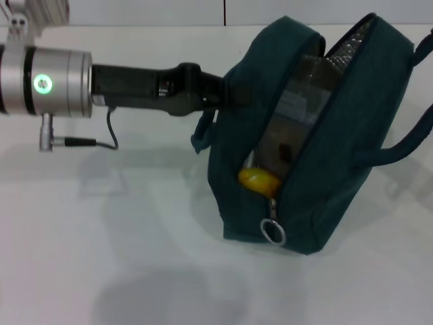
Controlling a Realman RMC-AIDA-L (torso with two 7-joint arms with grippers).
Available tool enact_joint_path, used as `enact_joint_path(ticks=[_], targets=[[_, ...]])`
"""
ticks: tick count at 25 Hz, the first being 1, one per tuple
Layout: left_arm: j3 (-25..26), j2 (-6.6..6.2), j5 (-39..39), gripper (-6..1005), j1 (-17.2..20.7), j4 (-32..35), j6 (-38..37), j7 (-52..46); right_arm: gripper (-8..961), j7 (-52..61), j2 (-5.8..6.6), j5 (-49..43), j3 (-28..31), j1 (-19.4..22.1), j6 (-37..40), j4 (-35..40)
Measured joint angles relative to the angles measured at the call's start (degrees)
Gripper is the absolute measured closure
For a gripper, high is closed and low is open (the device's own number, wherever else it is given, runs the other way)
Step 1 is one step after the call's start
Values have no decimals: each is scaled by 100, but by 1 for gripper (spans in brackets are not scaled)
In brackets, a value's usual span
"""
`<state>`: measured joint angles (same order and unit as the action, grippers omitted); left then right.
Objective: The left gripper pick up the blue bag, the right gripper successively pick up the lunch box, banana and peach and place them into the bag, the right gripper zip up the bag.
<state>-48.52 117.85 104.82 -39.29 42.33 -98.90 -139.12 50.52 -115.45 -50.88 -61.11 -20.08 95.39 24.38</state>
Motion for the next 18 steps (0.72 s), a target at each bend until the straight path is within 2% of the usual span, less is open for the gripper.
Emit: enact_joint_path(ticks=[7,11,15,18], targets=[[23,-23,-312,943,131,-531,49,339,930,727,29,-664,-41,-193,-1025,29],[15,-17,-206,942,200,-638,392,489,932,1310,88,-1272,50,-345,-947,183],[42,-119,-245,941,277,-531,381,462,933,1364,33,-1215,781,-53,-1174,533],[255,-177,-322,940,427,-517,385,474,934,1520,125,-1254,764,0,-1242,531]])
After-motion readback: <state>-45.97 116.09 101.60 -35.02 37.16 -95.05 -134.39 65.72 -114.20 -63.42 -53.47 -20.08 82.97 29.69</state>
